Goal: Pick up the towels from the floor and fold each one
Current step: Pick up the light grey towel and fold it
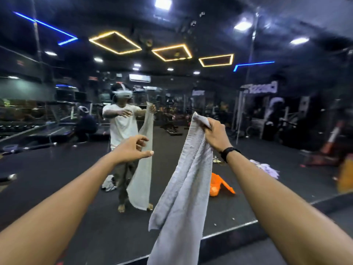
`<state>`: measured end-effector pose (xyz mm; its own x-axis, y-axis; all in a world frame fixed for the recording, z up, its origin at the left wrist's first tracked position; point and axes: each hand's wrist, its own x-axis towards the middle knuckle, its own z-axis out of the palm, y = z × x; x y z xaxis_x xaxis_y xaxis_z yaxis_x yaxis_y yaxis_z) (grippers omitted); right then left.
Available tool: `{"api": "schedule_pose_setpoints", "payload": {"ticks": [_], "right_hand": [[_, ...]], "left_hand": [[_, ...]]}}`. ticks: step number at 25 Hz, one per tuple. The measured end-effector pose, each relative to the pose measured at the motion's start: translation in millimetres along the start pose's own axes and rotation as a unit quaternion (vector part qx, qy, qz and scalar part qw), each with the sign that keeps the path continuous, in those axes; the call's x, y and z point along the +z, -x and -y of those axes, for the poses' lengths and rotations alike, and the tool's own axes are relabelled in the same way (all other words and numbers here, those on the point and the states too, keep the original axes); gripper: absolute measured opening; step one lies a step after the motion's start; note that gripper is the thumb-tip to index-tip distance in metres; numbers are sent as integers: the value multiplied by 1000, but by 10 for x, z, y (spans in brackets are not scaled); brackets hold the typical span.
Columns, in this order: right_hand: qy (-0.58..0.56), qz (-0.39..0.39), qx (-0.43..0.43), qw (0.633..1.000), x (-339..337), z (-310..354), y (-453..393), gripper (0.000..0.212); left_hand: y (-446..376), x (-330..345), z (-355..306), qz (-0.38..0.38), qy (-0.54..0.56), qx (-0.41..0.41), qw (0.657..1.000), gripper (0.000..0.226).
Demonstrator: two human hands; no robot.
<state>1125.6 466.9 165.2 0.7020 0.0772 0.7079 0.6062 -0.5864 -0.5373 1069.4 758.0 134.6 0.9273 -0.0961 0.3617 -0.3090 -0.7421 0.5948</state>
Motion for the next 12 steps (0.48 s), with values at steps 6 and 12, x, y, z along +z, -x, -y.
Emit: {"api": "schedule_pose_setpoints", "payload": {"ticks": [6,12], "right_hand": [[88,-93,65,990,-1424,-536,527,25],[172,-146,121,967,-2974,-1004,1223,23]], "left_hand": [[-354,1026,-1023,85,8,89,992,61],[-491,2157,-2311,151,49,169,973,60]]}}
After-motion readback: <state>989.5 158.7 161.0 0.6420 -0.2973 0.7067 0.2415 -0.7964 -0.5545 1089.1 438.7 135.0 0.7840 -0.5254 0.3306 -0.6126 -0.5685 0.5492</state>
